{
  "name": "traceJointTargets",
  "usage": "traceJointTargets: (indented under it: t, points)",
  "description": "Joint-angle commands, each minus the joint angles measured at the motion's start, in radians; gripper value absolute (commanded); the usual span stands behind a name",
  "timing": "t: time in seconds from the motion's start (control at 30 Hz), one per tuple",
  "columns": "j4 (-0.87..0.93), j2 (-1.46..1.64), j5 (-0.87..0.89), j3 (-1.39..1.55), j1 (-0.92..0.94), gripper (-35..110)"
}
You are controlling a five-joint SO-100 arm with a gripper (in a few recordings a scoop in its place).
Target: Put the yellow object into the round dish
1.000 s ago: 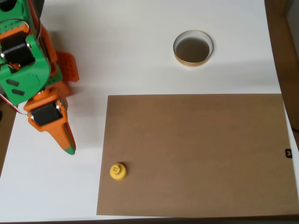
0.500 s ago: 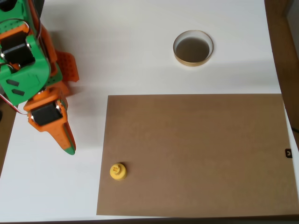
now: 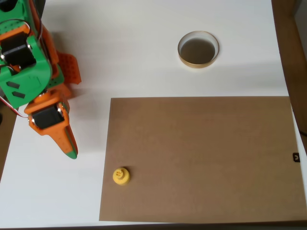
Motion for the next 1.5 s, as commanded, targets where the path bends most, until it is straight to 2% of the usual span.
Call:
traceJointTargets:
  t: [0.0, 0.53, 0.73, 0.97, 1.2, 1.47]
  points:
    - [0.011, 0.031, -0.012, -0.011, 0.014, 0]
    - [0.012, 0.031, -0.012, -0.011, 0.015, 0]
    - [0.002, 0.034, -0.026, -0.044, 0.067, 1]
    - [-0.025, 0.034, 0.026, -0.163, 0.026, 15]
    - [-0.057, 0.017, -0.043, -0.212, -0.032, 21]
    - [-0.058, -0.242, -0.057, -0.379, -0.077, 25]
